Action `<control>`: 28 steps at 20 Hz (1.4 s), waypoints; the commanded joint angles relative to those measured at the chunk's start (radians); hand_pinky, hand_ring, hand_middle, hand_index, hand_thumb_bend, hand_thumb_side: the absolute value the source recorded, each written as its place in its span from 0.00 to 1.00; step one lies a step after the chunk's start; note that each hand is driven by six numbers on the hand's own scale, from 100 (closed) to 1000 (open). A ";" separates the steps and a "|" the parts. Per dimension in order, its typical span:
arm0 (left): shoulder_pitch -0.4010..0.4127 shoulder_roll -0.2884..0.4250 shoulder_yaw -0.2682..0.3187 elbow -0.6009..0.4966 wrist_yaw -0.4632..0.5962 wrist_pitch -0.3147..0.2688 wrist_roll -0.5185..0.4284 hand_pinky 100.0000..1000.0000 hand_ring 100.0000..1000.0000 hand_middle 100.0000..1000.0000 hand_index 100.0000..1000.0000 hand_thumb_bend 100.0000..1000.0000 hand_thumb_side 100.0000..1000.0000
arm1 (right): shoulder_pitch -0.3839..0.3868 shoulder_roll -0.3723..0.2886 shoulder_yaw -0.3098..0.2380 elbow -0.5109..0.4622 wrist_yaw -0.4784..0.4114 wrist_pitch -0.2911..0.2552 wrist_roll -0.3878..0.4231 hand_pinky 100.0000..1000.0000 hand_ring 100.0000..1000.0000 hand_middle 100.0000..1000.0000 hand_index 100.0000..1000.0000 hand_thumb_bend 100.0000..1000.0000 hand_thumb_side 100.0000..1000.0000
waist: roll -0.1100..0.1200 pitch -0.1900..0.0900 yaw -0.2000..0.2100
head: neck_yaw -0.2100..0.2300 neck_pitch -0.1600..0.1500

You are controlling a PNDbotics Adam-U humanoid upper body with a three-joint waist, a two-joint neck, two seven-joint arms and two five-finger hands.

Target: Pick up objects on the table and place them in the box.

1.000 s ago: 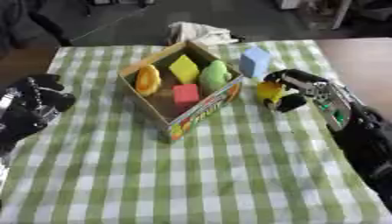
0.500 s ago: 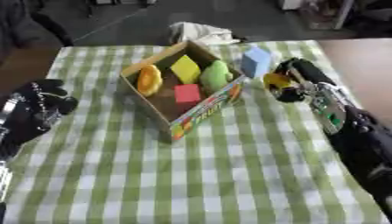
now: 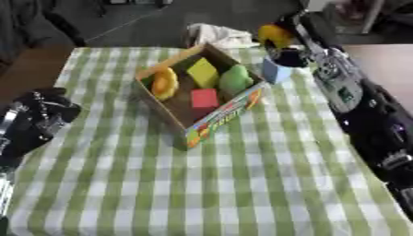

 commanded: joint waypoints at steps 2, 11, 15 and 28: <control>-0.008 0.002 0.004 -0.017 0.003 0.000 -0.005 0.68 0.60 0.58 0.75 0.66 0.49 | -0.036 0.065 0.025 -0.001 0.000 -0.051 0.102 0.60 0.55 0.42 0.60 0.02 0.00 | 0.002 -0.015 0.032 | -0.027 0.005; -0.010 -0.006 0.005 -0.017 -0.001 0.001 -0.014 0.68 0.60 0.58 0.75 0.64 0.50 | -0.020 0.126 0.010 0.081 0.206 -0.080 0.262 0.77 0.89 0.95 1.00 0.30 0.47 | 0.000 -0.007 0.061 | -0.034 0.005; -0.008 -0.010 0.006 -0.016 -0.005 0.001 -0.023 0.68 0.60 0.58 0.75 0.64 0.50 | -0.031 0.083 -0.020 0.034 0.204 -0.023 0.216 0.76 0.88 0.93 1.00 0.28 0.37 | -0.002 -0.005 0.051 | -0.028 0.005; 0.009 -0.012 0.015 -0.012 -0.014 0.007 -0.029 0.68 0.60 0.58 0.75 0.63 0.50 | -0.075 -0.154 -0.265 0.298 0.057 0.182 0.108 0.80 0.94 0.94 1.00 0.18 0.08 | -0.013 -0.001 0.027 | -0.025 0.005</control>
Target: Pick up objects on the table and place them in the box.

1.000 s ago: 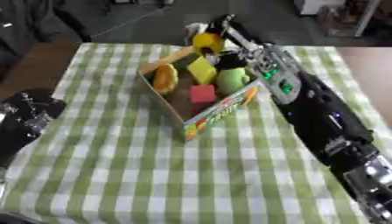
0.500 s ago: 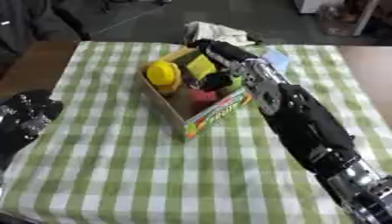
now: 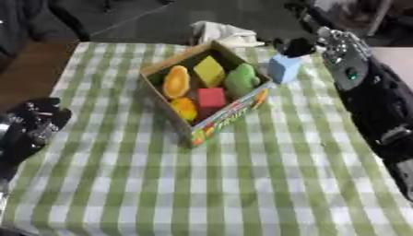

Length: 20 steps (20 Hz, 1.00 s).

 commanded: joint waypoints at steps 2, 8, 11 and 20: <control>-0.005 0.013 0.012 -0.012 -0.007 -0.001 -0.006 0.68 0.60 0.58 0.75 0.62 0.50 | -0.020 -0.050 -0.050 0.094 -0.028 0.054 -0.054 0.80 0.94 0.94 1.00 0.19 0.12 | -0.001 -0.009 0.002 | -0.006 0.005; -0.003 0.007 0.011 -0.014 -0.005 -0.003 -0.017 0.69 0.61 0.59 0.75 0.59 0.51 | -0.010 -0.025 -0.044 0.157 -0.020 0.058 -0.061 0.80 0.94 0.94 1.00 0.25 0.23 | 0.000 -0.003 0.016 | -0.014 0.005; -0.006 0.004 0.010 -0.015 -0.004 -0.004 -0.024 0.69 0.61 0.59 0.75 0.59 0.51 | -0.012 -0.009 -0.041 0.157 -0.005 0.055 -0.059 0.80 0.94 0.93 1.00 0.26 0.26 | 0.000 0.003 0.026 | -0.017 0.005; -0.016 -0.001 0.008 -0.020 -0.003 -0.005 -0.030 0.70 0.61 0.59 0.75 0.59 0.51 | -0.010 0.000 -0.049 0.157 0.016 0.099 -0.106 0.79 0.92 0.90 1.00 0.26 0.30 | -0.001 0.022 0.052 | -0.025 0.005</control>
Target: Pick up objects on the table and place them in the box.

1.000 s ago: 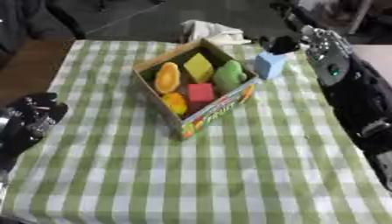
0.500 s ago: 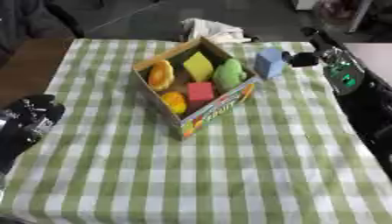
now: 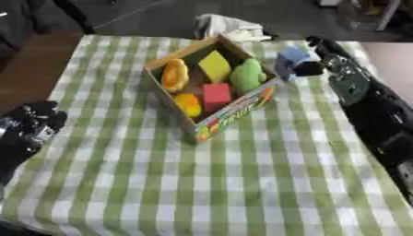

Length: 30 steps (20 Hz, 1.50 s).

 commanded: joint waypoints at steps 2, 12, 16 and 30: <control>-0.017 0.006 0.007 -0.020 0.001 -0.001 -0.004 0.70 0.61 0.59 0.75 0.58 0.51 | -0.017 -0.019 -0.010 -0.006 -0.005 0.018 -0.033 0.78 0.92 0.90 1.00 0.26 0.31 | -0.001 -0.007 0.005 | -0.007 0.005; -0.027 -0.003 0.005 -0.024 0.002 0.001 -0.010 0.71 0.61 0.59 0.75 0.58 0.51 | -0.014 -0.031 -0.020 -0.003 -0.032 0.070 -0.148 0.77 0.89 0.86 0.99 0.25 0.29 | -0.001 0.018 0.036 | -0.034 0.005; -0.034 -0.005 0.005 -0.025 0.004 0.002 -0.010 0.71 0.61 0.59 0.75 0.57 0.51 | -0.012 -0.036 -0.020 0.006 -0.060 0.083 -0.199 0.71 0.79 0.74 0.93 0.23 0.23 | -0.003 0.034 0.046 | -0.045 0.005; -0.036 -0.008 0.009 -0.024 0.003 0.007 -0.009 0.71 0.61 0.59 0.75 0.57 0.52 | -0.002 -0.039 -0.002 -0.058 -0.096 0.036 -0.359 0.59 0.46 0.32 0.60 0.06 0.00 | -0.013 0.031 0.021 | -0.044 0.005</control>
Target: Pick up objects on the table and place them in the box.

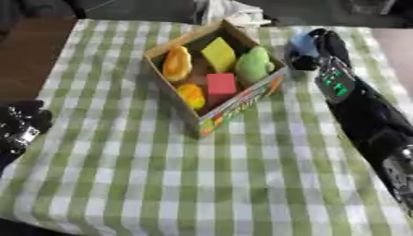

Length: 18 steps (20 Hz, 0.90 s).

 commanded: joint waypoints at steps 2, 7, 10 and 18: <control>-0.006 0.009 0.011 -0.020 -0.002 0.003 0.001 0.71 0.61 0.59 0.75 0.57 0.52 | -0.016 -0.035 0.021 -0.087 -0.032 -0.041 0.013 0.59 0.46 0.32 0.60 0.05 0.00 | -0.001 -0.024 -0.013 | 0.010 0.005; 0.003 0.011 0.019 -0.020 -0.005 0.005 0.009 0.71 0.61 0.59 0.75 0.56 0.52 | -0.009 -0.054 0.093 -0.267 -0.093 -0.107 0.131 0.60 0.47 0.33 0.61 0.04 0.00 | -0.005 -0.038 -0.052 | 0.027 0.005; 0.005 0.013 0.021 -0.020 -0.007 0.007 0.013 0.71 0.61 0.59 0.75 0.56 0.52 | -0.001 -0.059 0.163 -0.388 -0.156 -0.134 0.244 0.60 0.48 0.35 0.63 0.04 0.00 | -0.009 -0.046 -0.075 | 0.034 0.005; 0.007 0.007 0.013 -0.018 -0.010 0.008 0.003 0.71 0.61 0.59 0.75 0.56 0.52 | 0.001 0.019 0.360 -0.546 -0.250 -0.214 0.651 0.65 0.60 0.52 0.79 0.04 0.06 | -0.013 -0.056 -0.093 | 0.031 0.005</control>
